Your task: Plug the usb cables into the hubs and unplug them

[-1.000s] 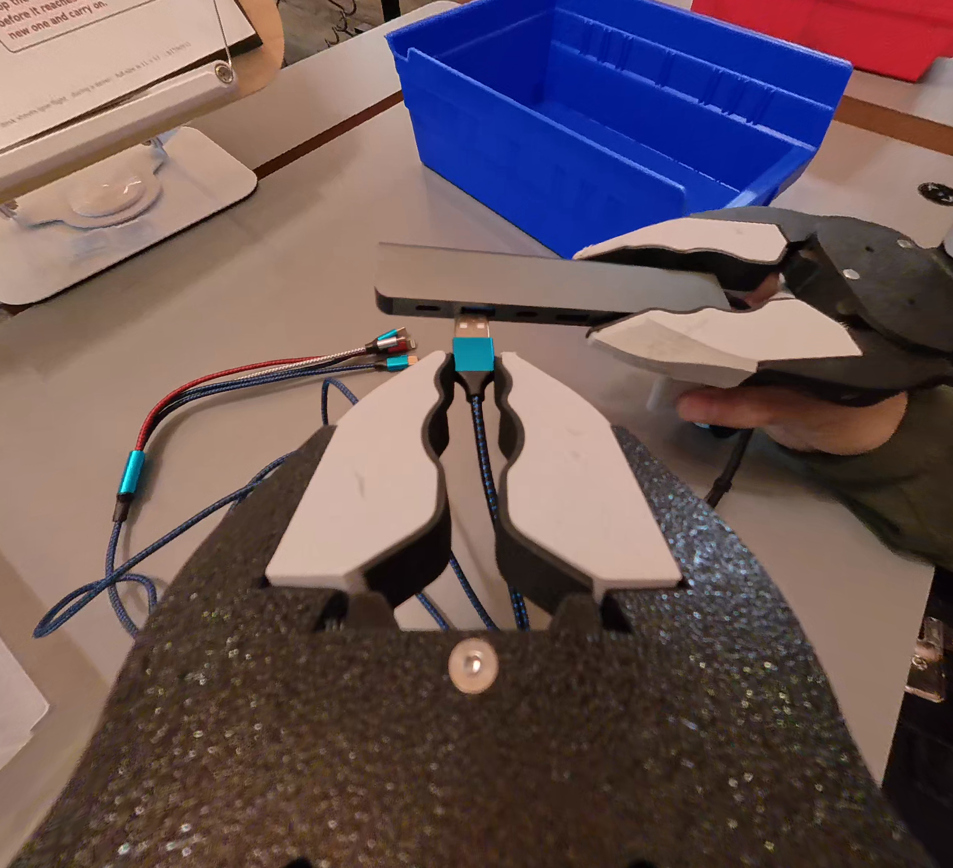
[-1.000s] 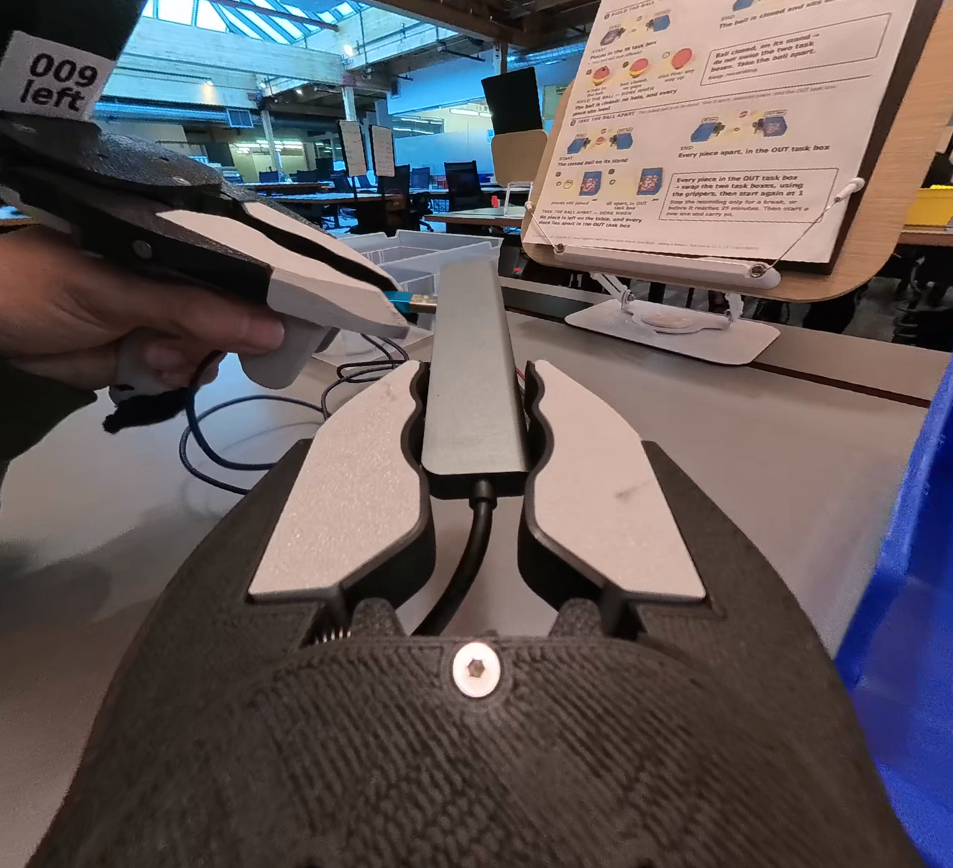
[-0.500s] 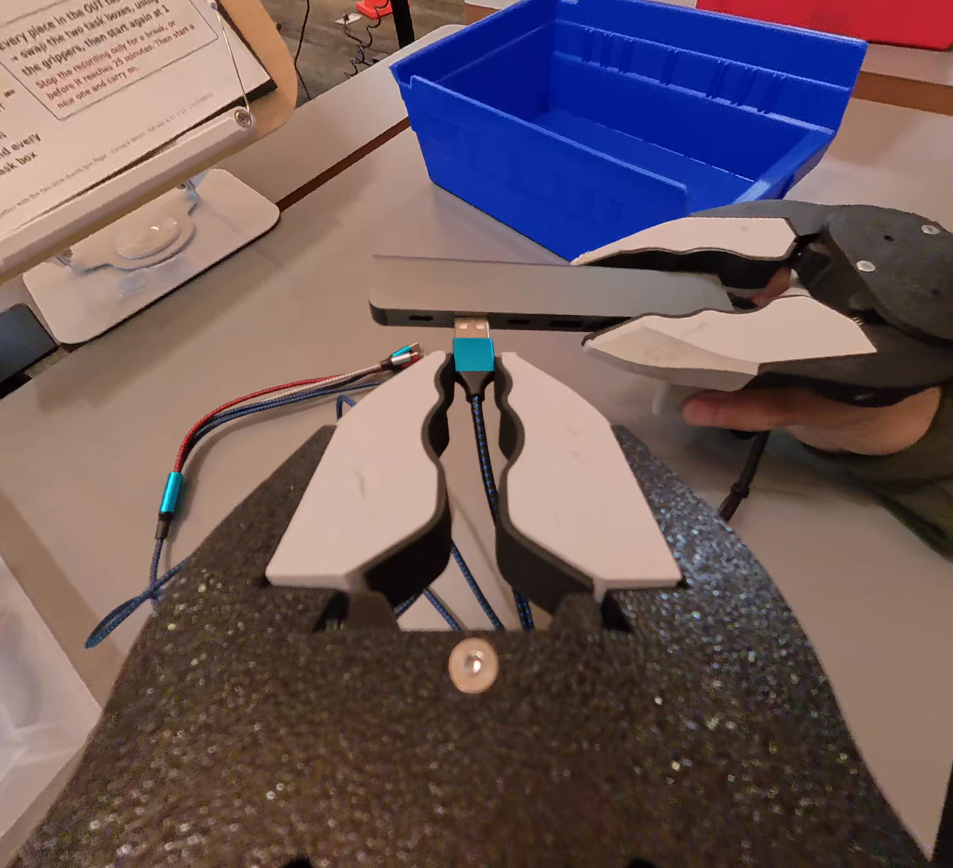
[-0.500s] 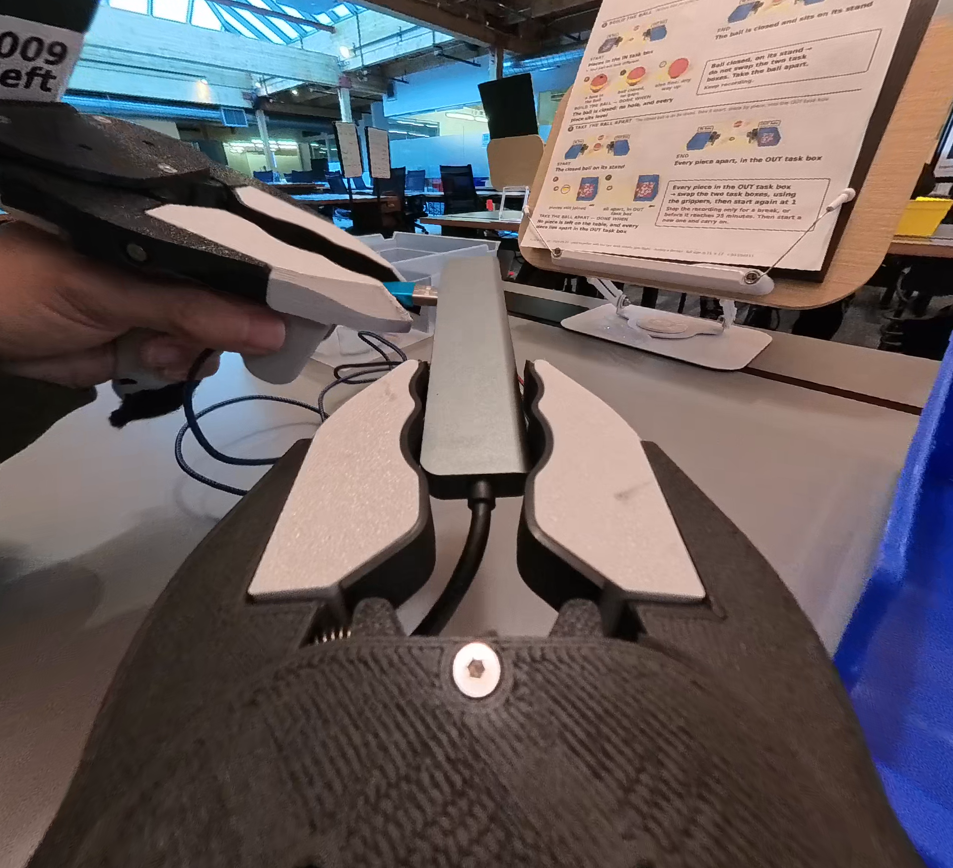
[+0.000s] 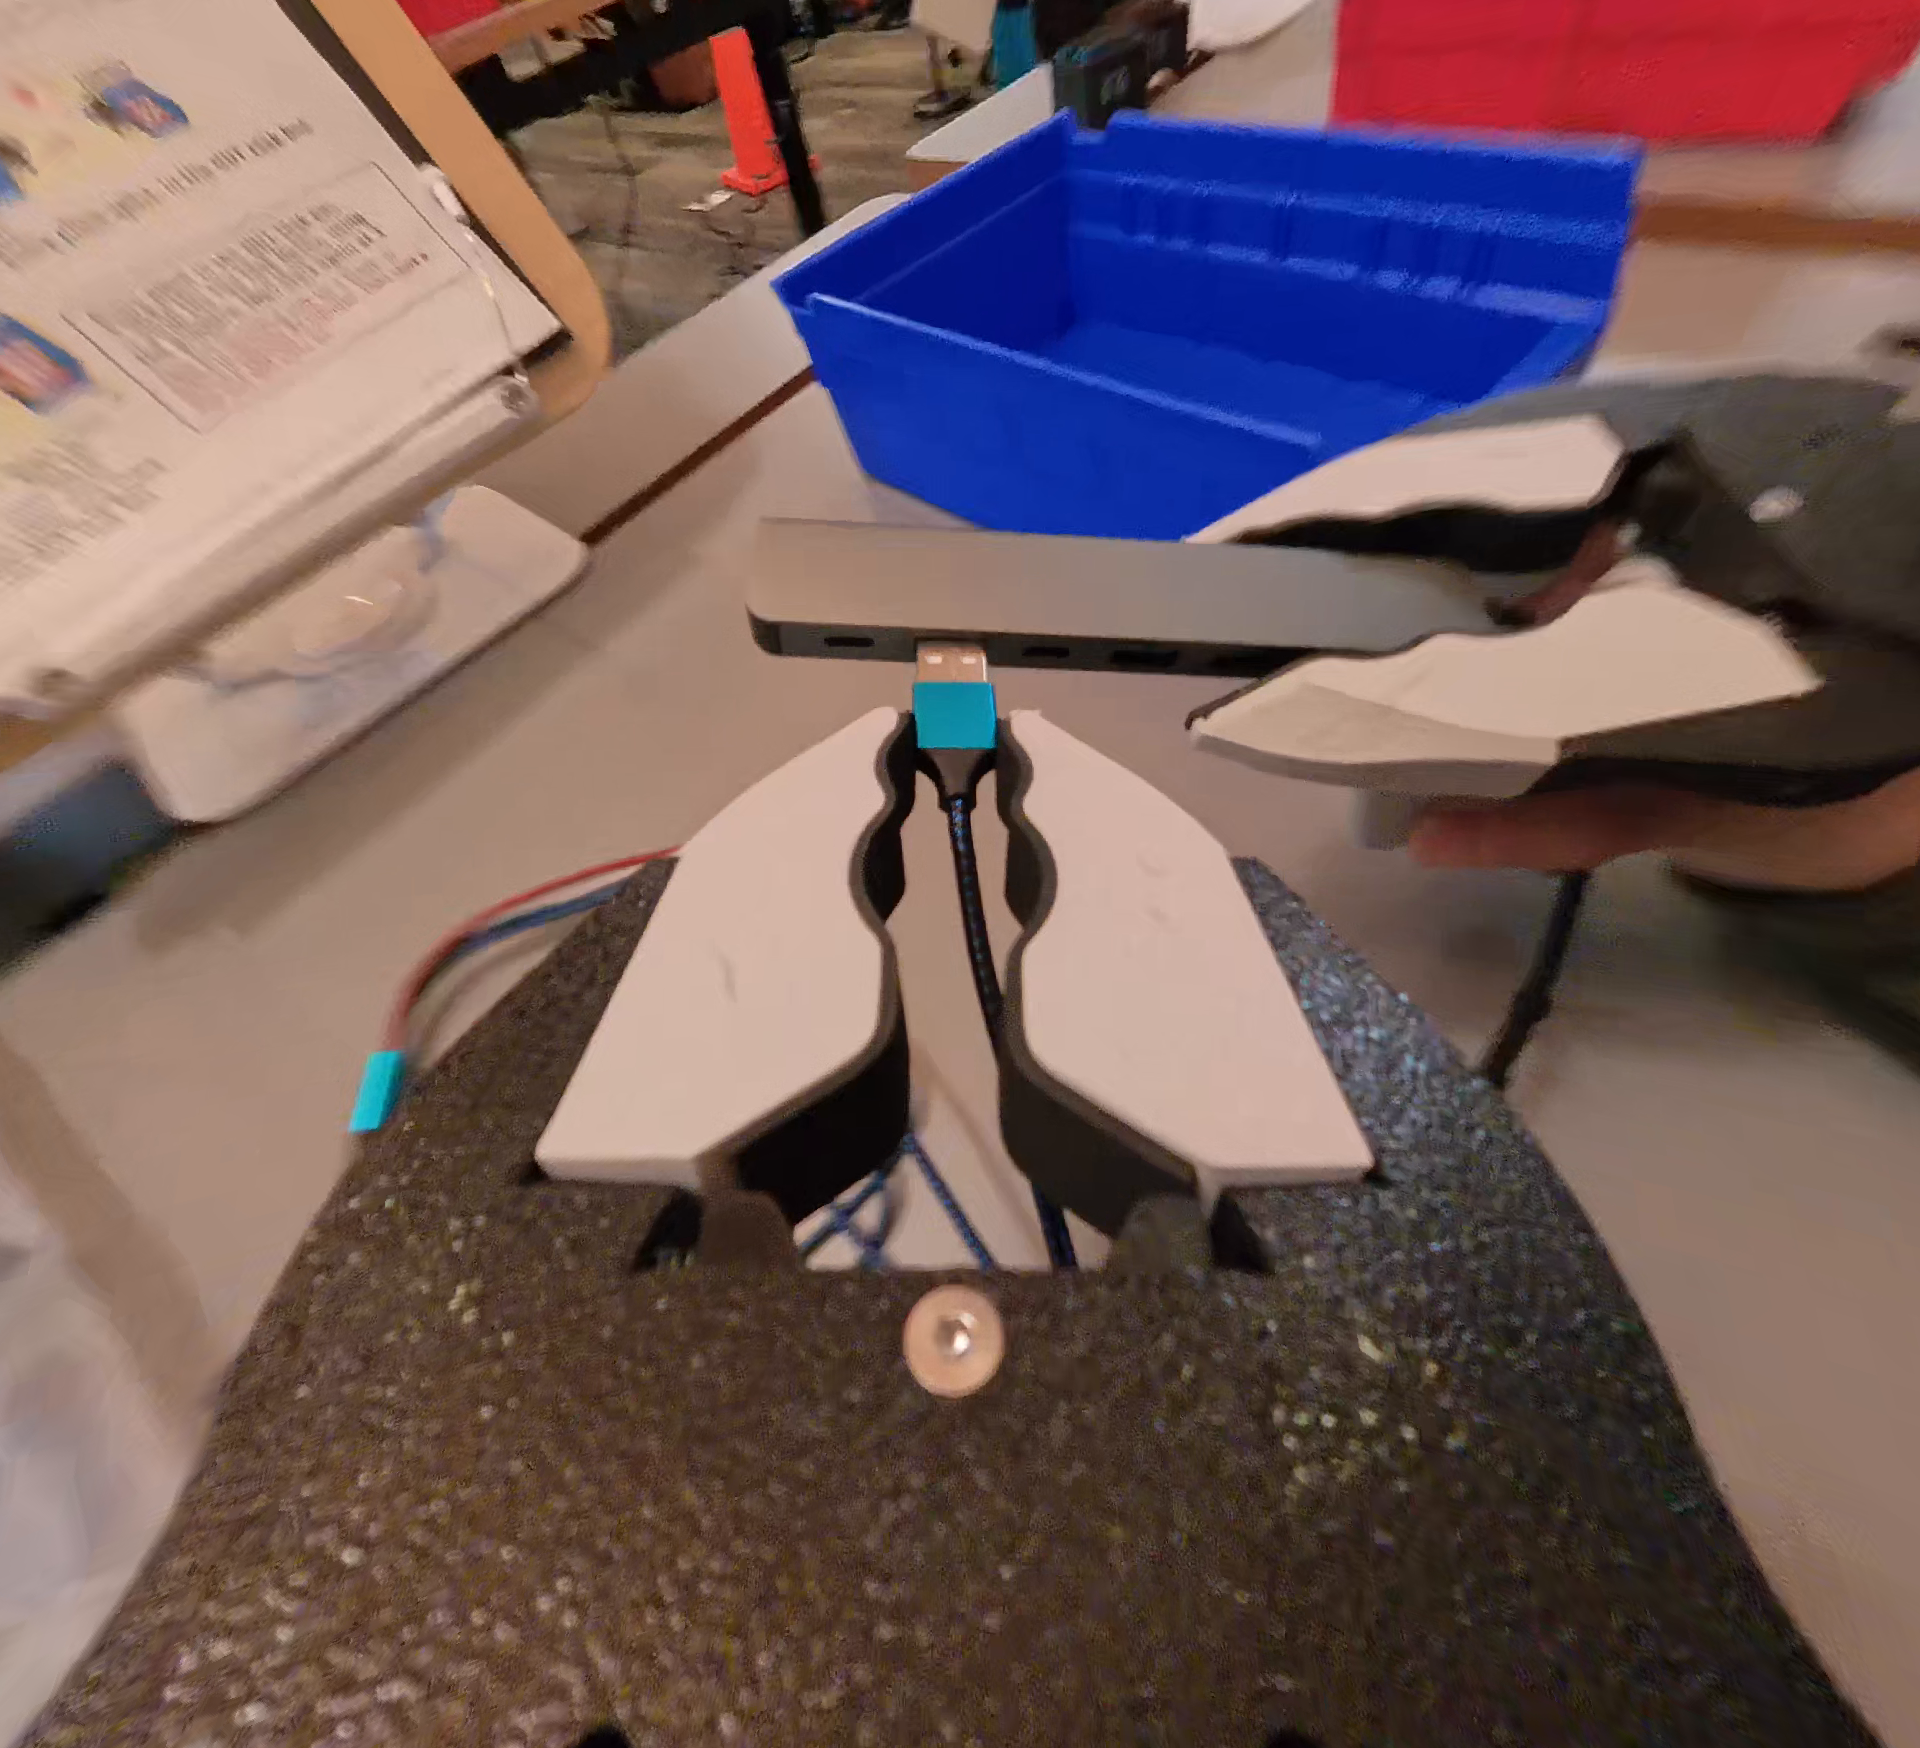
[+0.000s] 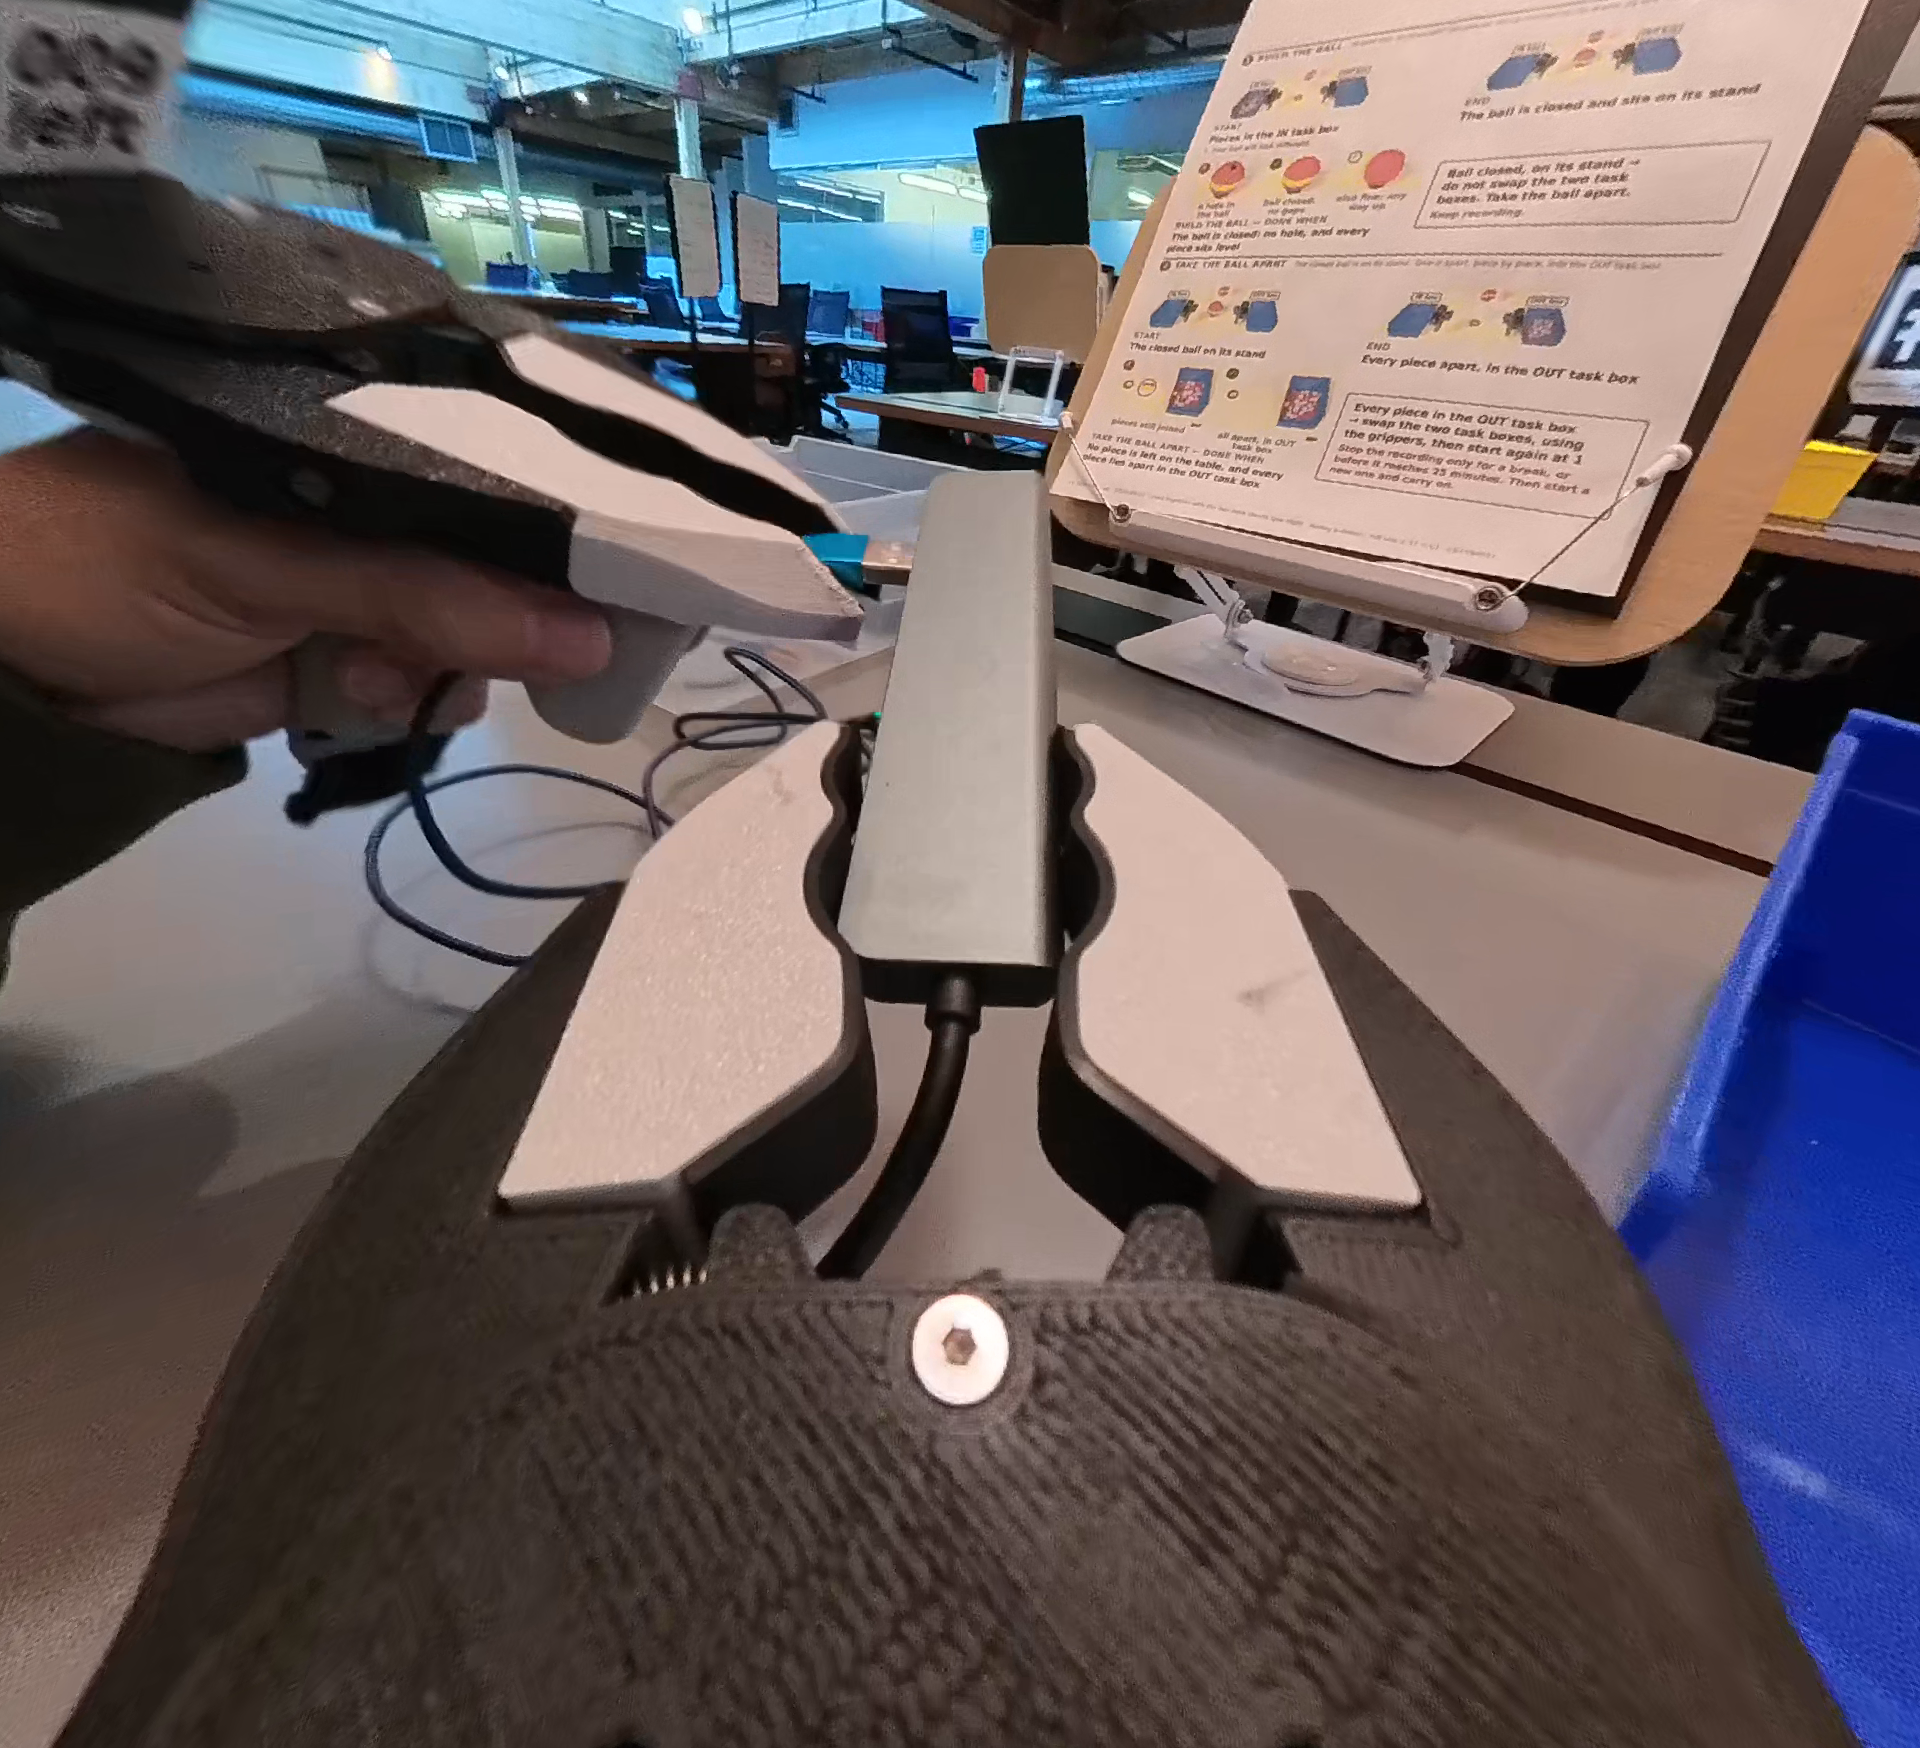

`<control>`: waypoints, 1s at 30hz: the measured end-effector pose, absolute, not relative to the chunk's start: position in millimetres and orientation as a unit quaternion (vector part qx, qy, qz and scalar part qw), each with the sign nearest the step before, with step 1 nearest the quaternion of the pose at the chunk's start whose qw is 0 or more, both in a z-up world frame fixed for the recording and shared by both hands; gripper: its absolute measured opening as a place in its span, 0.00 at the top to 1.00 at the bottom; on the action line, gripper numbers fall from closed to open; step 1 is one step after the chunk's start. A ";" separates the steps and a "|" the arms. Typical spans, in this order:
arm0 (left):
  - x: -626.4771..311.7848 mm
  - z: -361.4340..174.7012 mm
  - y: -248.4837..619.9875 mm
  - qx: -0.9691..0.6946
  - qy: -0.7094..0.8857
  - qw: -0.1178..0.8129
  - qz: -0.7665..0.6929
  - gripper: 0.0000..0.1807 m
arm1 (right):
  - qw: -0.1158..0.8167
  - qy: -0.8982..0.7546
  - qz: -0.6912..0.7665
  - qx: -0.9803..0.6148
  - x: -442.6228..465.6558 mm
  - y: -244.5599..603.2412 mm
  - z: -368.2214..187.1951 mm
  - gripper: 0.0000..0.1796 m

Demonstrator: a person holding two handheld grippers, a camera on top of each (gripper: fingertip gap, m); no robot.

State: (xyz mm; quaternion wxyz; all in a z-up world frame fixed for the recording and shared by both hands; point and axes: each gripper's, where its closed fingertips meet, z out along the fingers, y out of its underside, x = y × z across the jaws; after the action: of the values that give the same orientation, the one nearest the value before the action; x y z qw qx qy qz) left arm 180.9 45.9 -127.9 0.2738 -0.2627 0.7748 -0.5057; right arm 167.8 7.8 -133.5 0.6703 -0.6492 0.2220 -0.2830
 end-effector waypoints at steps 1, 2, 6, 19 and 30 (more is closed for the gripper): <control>179.8 -127.9 44.8 -0.280 0.764 0.235 -0.532 0.92 | 0.675 0.224 -0.275 -0.647 166.6 7.8 -133.2 0.80; 179.2 -127.6 44.8 -0.289 0.755 0.210 -0.550 0.92 | 0.674 0.226 -0.270 -0.649 166.0 8.5 -133.6 0.80; 179.9 -129.7 44.7 -0.273 0.763 0.245 -0.533 0.92 | 0.668 0.223 -0.274 -0.654 166.1 7.8 -132.7 0.80; 180.2 -129.4 42.9 -0.260 0.772 0.273 -0.511 0.92 | 0.718 0.281 -0.150 -0.620 166.0 6.6 -133.0 0.80; 169.4 -121.2 56.7 -0.281 0.778 0.213 -0.521 0.92 | 0.758 0.318 -0.074 -0.565 168.2 -3.2 -130.0 0.80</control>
State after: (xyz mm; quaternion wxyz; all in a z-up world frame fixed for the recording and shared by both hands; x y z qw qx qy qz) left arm 169.4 56.7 -121.2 0.2126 -0.2805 0.7778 -0.5207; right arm 168.2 -3.2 -130.0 0.7578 -0.5651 0.3176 -0.0741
